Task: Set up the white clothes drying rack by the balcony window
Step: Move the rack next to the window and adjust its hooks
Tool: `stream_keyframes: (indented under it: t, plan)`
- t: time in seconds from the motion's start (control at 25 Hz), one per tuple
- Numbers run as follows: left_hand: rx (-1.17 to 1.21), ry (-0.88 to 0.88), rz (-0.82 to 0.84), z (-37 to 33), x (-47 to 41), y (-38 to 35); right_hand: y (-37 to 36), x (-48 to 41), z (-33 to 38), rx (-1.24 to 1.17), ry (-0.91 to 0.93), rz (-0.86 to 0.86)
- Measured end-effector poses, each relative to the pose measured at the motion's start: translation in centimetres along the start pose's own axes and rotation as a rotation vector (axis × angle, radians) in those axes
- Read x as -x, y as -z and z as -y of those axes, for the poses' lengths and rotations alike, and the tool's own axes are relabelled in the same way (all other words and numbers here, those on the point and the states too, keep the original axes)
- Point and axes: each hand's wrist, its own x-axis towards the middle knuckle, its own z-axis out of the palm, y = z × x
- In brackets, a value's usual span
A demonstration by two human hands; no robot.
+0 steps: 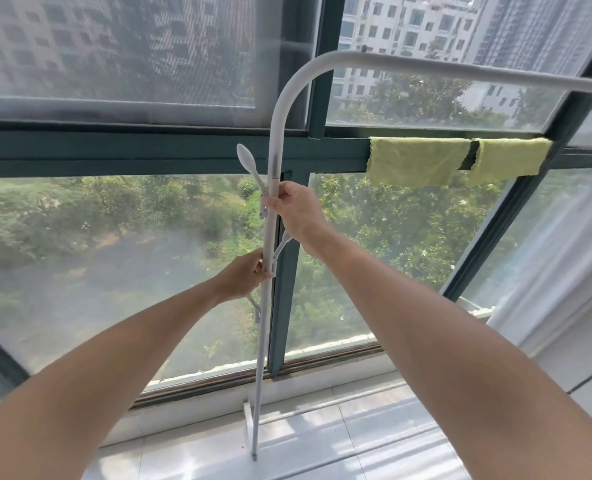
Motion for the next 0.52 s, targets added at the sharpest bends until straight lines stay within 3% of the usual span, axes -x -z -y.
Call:
stream_keyframes:
  t: [0.52]
  plan:
    - [0.105, 0.212, -0.053, -3.0, 1.3, 0.1, 5.0, 3.7, -2.5, -0.026, -0.074, 0.113]
